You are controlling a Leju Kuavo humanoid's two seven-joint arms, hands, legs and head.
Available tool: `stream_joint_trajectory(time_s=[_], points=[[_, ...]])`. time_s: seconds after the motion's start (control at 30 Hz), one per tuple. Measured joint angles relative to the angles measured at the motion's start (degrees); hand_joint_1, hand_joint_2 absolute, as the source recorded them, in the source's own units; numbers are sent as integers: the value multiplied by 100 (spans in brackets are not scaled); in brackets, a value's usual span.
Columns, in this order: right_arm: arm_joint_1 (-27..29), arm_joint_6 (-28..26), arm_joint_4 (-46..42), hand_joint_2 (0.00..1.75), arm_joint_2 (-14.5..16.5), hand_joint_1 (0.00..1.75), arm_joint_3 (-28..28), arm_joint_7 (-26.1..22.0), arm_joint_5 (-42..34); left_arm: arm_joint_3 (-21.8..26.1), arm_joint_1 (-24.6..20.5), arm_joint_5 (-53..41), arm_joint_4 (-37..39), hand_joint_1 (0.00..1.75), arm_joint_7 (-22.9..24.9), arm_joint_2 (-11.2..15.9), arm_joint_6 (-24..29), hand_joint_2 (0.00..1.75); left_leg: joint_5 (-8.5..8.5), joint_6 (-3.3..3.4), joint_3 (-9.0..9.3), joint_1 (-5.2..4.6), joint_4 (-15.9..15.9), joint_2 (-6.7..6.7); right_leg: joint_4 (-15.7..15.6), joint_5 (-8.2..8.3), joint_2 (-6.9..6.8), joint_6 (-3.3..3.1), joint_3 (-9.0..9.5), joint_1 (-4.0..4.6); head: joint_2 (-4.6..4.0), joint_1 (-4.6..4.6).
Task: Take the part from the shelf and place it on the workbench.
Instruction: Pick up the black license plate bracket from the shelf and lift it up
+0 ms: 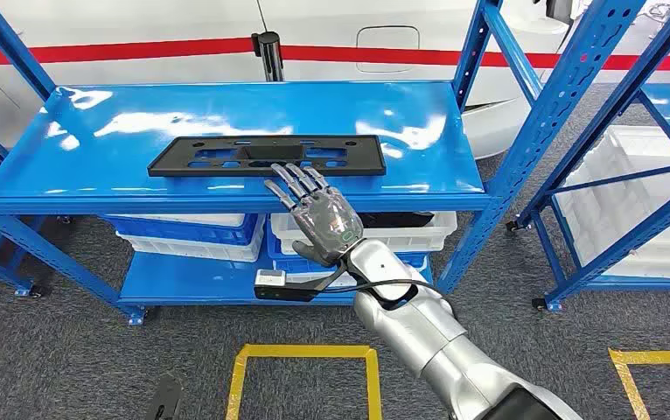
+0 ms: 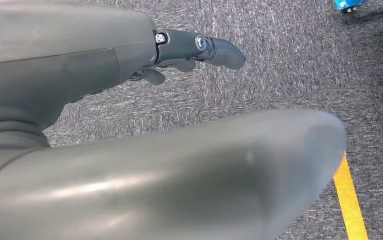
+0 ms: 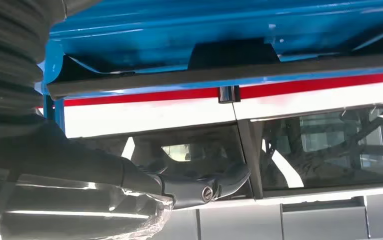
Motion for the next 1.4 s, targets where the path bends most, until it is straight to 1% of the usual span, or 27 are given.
stream_joint_trajectory(time_s=[0.13, 0.3, 0.47, 0.63, 0.73, 0.77, 0.83, 0.87, 0.9, 0.93, 1.0, 1.03, 1.07, 1.1, 1.13, 1.17, 1.2, 1.23, 1.27, 1.3, 1.33, 1.37, 1.4], points=[[-46, 6, 133, 175, 14, 0, 16, 20, 8, 0, -6, -4, 1, 0, 3, -2, -5, 0, 0, 0, 0, 0, 0, 0, -1, 0, 0, 0, 0, 0, -1, -1], [-116, 171, 342, 175, 15, 0, 37, 193, 5, 0, -18, -66, 2, 0, 29, -2, -70, 0, 0, 0, 0, 0, 0, 0, -1, 0, 0, 0, -1, 0, -2, 0], [-166, 123, 497, 175, -21, 0, 21, 230, -27, 0, -51, -105, 2, 0, -4, -2, -173, 0, 0, 0, 0, 0, 1, 1, -1, 0, 0, 0, 0, 0, -1, -1], [-216, 108, 575, 175, -22, 0, 14, 219, 2, 2, -78, -88, 3, 0, -34, 0, -175, 0, -9, 10, -29, 3, 45, -2, -9, 7, 0, 9, 1, -31, -2, -2], [-242, 95, 608, 175, -14, 0, -3, 219, 14, 2, -82, -78, 4, 0, -98, -1, -193, 0, -32, 51, -47, -1, 67, -3, -23, 18, 0, 28, 6, -39, -2, -3], [-252, 90, 614, 175, -9, 0, -8, 221, 18, 3, -87, -75, 4, 0, -120, -1, -196, 0, -41, 77, -56, -3, 57, -2, -9, 38, 0, 59, 14, -29, -2, -3], [-286, 87, 626, 175, -2, 0, -18, 237, 25, 3, -102, -89, 3, 0, -131, -18, -196, 0, -85, 156, -46, 16, 10, -3, 62, 65, 2, 125, -3, -2, -1, 1], [-306, 86, 632, 175, 1, 0, -25, 247, 25, 4, -111, -98, 3, 0, -116, -30, -193, 0, -107, 201, -16, 31, -14, -4, 166, 44, 4, 147, -56, 11, -2, 6], [-327, 85, 639, 175, 2, 0, -32, 258, 23, 4, -118, -108, 2, 0, -97, -43, -190, 0, -131, 240, 27, 46, -25, -3, 340, -23, 6, 139, -161, 12, -2, 13], [-341, 83, 646, 175, -2, 0, -41, 266, 20, 6, -121, -112, 2, 0, -79, -54, -187, 0, -142, 263, 76, 56, -31, 0, 626, -130, 9, 124, -338, 12, -1, 17], [-342, 77, 669, 175, -20, 0, -59, 273, 23, 10, -121, -113, 2, 0, -54, -71, -183, 0, -190, 277, 148, 56, -24, 2, 1364, -348, 12, 110, -774, 16, -2, 32], [-329, 73, 684, 175, -37, 0, -71, 274, 29, 13, -117, -113, 2, 0, -44, -81, -179, 0, -221, 266, 191, 56, -23, 0, 1617, -389, 12, 130, -961, 18, -2, 36], [-313, 68, 698, 175, -52, 0, -84, 272, 40, 18, -112, -113, 2, 0, -36, -88, -172, 0, -259, 246, 245, 59, -21, -5, 1673, -343, 12, 158, -1052, 20, -2, 44], [-300, 61, 710, 175, -66, 0, -96, 271, 52, 27, -108, -113, 2, 0, -30, -93, -162, 0, -304, 218, 311, 64, -20, -11, 1498, -209, 10, 181, -1030, 19, -2, 44], [-292, 52, 719, 175, -75, 0, -108, 269, 68, 38, -106, -113, 2, 0, -28, -95, -152, 0, -361, 186, 391, 71, -18, -13, 1132, -5, 1, 203, -914, 18, -2, 46], [-285, 43, 726, 175, -84, 0, -115, 267, 81, 50, -105, -113, 3, 0, -28, -96, -141, 0, -425, 150, 458, 80, -20, -9, 734, 202, -24, 203, -773, 24, -1, 45], [-280, 31, 734, 175, -93, 0, -120, 267, 91, 60, -108, -113, 6, 0, -30, -96, -129, 0, -485, 111, 524, 85, -21, -2, 404, 307, -53, 170, -662, 44, -2, 35], [-272, 19, 741, 175, -102, 0, -122, 267, 98, 68, -111, -113, 8, 0, -31, -97, -119, 0, -539, 66, 574, 90, -41, 8, 195, 361, -77, 114, -561, 80, -1, 22], [-259, 9, 748, 175, -115, 0, -128, 267, 101, 75, -112, -113, 12, 0, -32, -101, -110, 0, -562, 22, 633, 95, -63, 21, 98, 344, -88, 35, -498, 112, 0, 4], [-251, 2, 752, 175, -125, 0, -137, 267, 100, 81, -113, -114, 14, 0, -33, -107, -99, 0, -540, -20, 688, 102, -67, 29, 45, 298, -78, -46, -426, 135, -1, -4], [-248, -1, 755, 175, -129, 0, -146, 267, 99, 85, -116, -115, 15, 0, -33, -114, -91, 0, -477, -56, 674, 117, 8, 34, -20, 298, -50, -114, -307, 125, 0, -8], [-255, -3, 757, 175, -134, 0, -160, 267, 99, 87, -120, -116, 15, 0, -35, -122, -82, 0, -367, -81, 598, 131, 218, 17, -99, 274, -26, -179, -197, 99, -1, -9], [-274, -5, 758, 175, -129, 0, -169, 267, 98, 87, -129, -118, 16, 0, -37, -127, -74, 0, -274, -103, 428, 144, 527, -20, -150, 239, -4, -240, -85, 76, -2, -17]])
